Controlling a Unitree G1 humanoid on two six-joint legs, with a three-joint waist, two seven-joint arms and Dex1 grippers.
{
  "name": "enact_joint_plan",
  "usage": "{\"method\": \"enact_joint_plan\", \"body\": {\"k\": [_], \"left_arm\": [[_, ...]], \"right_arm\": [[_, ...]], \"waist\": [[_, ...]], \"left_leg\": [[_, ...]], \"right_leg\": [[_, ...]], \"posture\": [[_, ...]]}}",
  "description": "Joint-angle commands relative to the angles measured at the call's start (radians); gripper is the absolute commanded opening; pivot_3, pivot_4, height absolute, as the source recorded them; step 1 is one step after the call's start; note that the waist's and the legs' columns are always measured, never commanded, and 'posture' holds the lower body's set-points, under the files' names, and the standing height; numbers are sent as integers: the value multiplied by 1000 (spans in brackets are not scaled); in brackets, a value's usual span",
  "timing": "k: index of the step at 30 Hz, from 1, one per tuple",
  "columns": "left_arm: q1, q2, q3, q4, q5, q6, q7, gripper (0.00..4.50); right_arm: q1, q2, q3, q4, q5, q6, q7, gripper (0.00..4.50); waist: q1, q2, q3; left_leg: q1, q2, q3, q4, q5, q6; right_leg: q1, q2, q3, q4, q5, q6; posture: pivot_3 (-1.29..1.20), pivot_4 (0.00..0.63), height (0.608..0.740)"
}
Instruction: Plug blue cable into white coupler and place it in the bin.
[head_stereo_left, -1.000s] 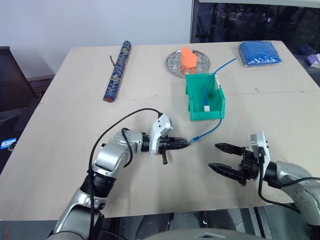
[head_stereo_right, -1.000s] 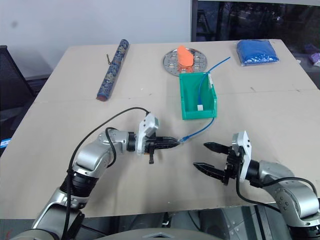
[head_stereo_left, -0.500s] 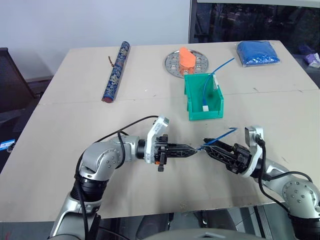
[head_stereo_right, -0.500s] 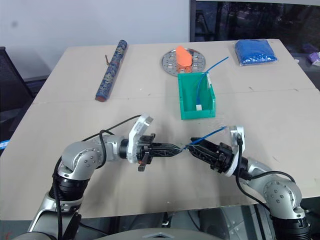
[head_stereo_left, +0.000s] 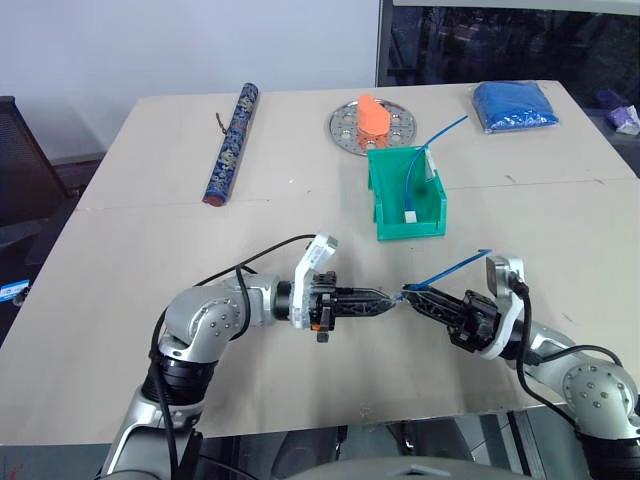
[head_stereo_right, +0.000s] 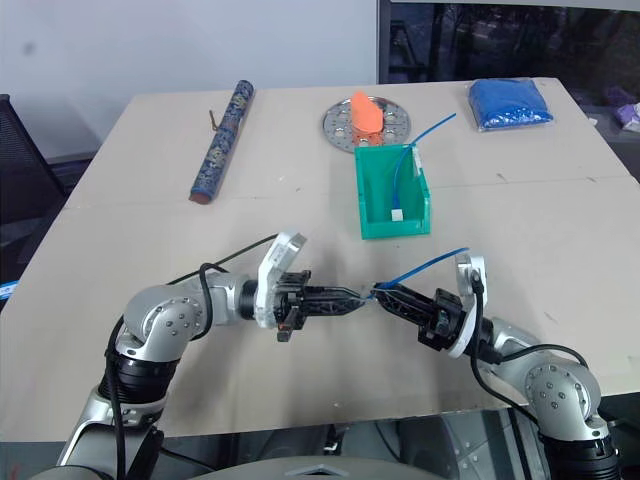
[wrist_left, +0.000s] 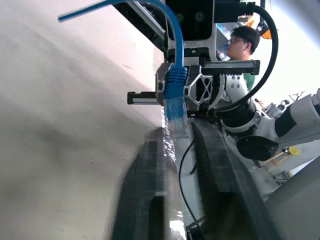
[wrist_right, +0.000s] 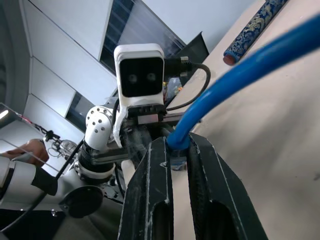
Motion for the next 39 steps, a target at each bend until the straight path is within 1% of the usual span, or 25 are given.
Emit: {"method": "enact_joint_plan", "body": {"k": [1,2,4,5,8,10,11,14,16,19,22,25,27,30,39], "left_arm": [[32,42,70,-83,-38,-32,-5,2761],[47,51,92,-96,-35,-43,9,3171],[95,77,135,-156,-25,-68,40,4174],[154,97,156,-224,17,-104,74,4443],[309,122,198,-362,164,-260,133,4443],[379,62,268,-415,199,-345,214,4443],[448,22,306,-458,237,-411,263,4443],[617,-67,366,-547,350,-551,372,4443],[681,-109,382,-566,412,-614,432,4443],[771,-198,411,-541,541,-707,565,4443],[808,-275,395,-484,627,-744,674,4443],[830,-321,349,-443,677,-769,722,4443],[838,-330,324,-423,705,-790,732,4443],[838,-326,326,-378,726,-810,745,4443],[817,-305,445,-274,743,-857,795,4443]], "right_arm": [[-9,8,4,-25,10,-9,3,0],[-10,9,5,-21,4,-12,6,0],[-13,6,3,-12,-24,-29,9,0],[-25,13,9,5,-96,-81,-8,0],[-49,34,26,27,-214,-180,-20,0],[-65,25,53,41,-287,-240,19,0],[-74,17,65,48,-315,-264,47,0],[-85,-2,74,59,-349,-305,112,0],[-91,-11,70,67,-362,-324,137,0],[-128,-37,72,99,-407,-364,186,0],[-155,-51,66,135,-429,-386,215,0],[-172,-58,60,160,-440,-396,231,0],[-176,-57,56,165,-439,-394,231,0],[-180,-53,55,162,-439,-388,226,0],[-165,-56,51,150,-449,-386,210,0]], "waist": [[0,0,0],[0,0,0],[-1,0,0],[-2,0,0],[-3,0,0],[1,0,0],[3,0,0],[4,-1,0],[5,-1,0],[9,-1,-1],[7,-2,-1],[8,-3,-1],[7,-3,-1],[6,-2,-1],[5,-3,-1]], "left_leg": [[0,0,0,0,0,0],[0,0,0,0,0,0],[0,0,0,0,0,0],[0,0,0,0,0,0],[0,0,0,-1,0,0],[1,0,3,-2,0,0],[1,0,4,-3,1,-1],[0,0,4,-3,0,0],[0,0,4,-3,0,0],[0,0,3,-2,0,0],[0,0,5,-2,0,0],[0,0,4,-2,0,0],[-1,0,4,-2,0,1],[-1,0,4,-2,0,1],[-1,0,3,-2,0,1]], "right_leg": [[0,0,0,0,0,0],[0,0,0,0,0,0],[0,-2,0,0,0,0],[0,-4,1,0,0,0],[0,-4,0,-1,0,0],[-1,-4,3,-1,0,0],[-1,-5,3,-3,0,0],[0,-5,4,-4,0,0],[0,-5,6,-4,0,0],[1,-5,4,-5,0,0],[2,-5,2,-7,-1,-1],[2,-5,1,-7,0,0],[2,-4,0,-7,0,0],[1,-5,0,-8,0,0],[1,-4,0,-8,0,0]], "posture": [[0,150,740],[0,150,740],[0,150,740],[0,150,740],[0,150,740],[0,150,740],[0,150,740],[0,150,740],[0,150,740],[0,150,740],[0,150,740],[0,150,740],[0,150,740],[0,150,740],[0,150,740]]}}
